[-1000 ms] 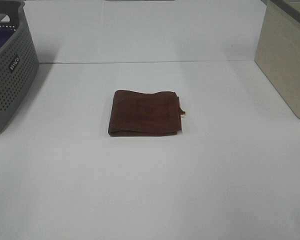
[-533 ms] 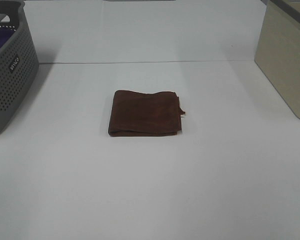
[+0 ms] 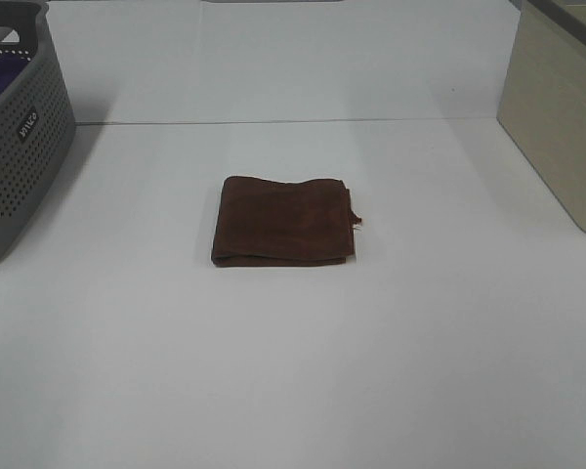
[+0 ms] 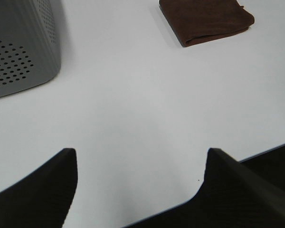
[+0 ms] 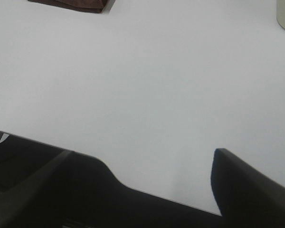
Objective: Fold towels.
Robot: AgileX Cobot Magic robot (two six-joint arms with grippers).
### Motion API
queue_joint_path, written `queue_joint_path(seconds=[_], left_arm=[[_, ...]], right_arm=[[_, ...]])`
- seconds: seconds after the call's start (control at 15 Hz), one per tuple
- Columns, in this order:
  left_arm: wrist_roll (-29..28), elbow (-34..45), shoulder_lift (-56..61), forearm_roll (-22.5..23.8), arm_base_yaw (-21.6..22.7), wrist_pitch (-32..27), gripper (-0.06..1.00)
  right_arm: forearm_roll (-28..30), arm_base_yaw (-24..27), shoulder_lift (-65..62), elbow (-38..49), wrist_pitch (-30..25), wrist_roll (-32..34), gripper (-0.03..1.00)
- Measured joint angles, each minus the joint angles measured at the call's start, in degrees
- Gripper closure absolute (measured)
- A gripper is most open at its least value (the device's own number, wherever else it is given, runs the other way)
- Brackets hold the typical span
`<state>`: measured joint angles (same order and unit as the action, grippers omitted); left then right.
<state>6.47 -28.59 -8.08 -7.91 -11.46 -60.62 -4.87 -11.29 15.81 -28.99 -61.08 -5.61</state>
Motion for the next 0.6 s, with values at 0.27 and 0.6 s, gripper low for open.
queue_joint_path(seconds=[0.27, 0.6], left_arm=[[1.2, 0.0, 0.0, -0.1, 0.0, 0.0, 0.23], [1.2, 0.0, 0.0, -0.1, 0.0, 0.0, 0.23]], right_arm=[[0.0, 0.0, 0.0, 0.0, 0.0, 0.0, 0.23], [0.0, 0.0, 0.0, 0.1, 0.0, 0.0, 0.23]])
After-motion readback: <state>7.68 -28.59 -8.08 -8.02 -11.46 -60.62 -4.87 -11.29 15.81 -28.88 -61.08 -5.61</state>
